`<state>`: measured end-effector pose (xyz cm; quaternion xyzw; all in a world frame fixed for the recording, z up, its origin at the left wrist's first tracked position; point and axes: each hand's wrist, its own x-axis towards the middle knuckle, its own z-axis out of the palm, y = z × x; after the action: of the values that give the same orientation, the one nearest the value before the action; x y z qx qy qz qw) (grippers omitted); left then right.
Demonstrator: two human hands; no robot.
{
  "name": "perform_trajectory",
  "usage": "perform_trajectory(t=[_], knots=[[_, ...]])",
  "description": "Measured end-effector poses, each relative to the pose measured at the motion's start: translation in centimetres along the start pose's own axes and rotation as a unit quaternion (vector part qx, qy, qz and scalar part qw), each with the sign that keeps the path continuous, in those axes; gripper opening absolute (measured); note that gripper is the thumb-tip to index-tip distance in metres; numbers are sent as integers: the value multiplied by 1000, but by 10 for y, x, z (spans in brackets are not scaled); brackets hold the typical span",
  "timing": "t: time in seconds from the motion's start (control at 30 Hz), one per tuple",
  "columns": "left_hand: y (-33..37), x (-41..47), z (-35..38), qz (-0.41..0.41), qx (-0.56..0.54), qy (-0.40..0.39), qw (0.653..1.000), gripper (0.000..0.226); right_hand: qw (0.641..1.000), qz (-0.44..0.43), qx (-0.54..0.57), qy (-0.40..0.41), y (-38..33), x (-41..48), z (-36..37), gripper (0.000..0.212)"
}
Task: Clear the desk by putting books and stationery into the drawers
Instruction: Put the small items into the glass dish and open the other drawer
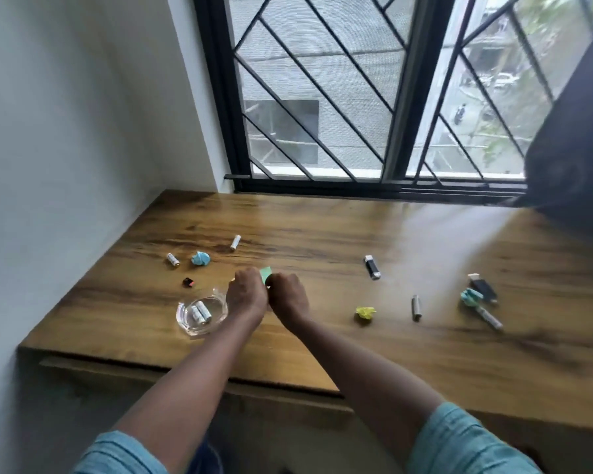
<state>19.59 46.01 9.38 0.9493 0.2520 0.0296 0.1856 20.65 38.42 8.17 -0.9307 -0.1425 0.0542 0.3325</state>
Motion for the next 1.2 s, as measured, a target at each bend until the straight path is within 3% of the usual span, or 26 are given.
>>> perform_trajectory(t=[0.23,0.4,0.6,0.77,0.93,1.1,1.2], knots=[[128,-72,69,153,-78,-130,977,23,962,207,-16,179,131,-67,-88,34],[185,-98,102,163,-86,-176,967,37,905,303,-99,283,204,-99,-138,29],[221,-93,132,131,-54,-188,972,32,882,374,-136,250,267,-103,-164,30],[235,-89,146,101,-45,-164,980,29,899,366,-126,206,281,-94,-173,33],[241,-88,145,33,-103,-171,979,28,861,417,-50,288,278,-90,-192,33],[228,-76,137,-25,-193,-143,970,31,868,302,-42,393,254,-65,-199,22],[212,-66,119,-56,-237,-97,965,27,911,202,-42,358,221,-38,-181,20]])
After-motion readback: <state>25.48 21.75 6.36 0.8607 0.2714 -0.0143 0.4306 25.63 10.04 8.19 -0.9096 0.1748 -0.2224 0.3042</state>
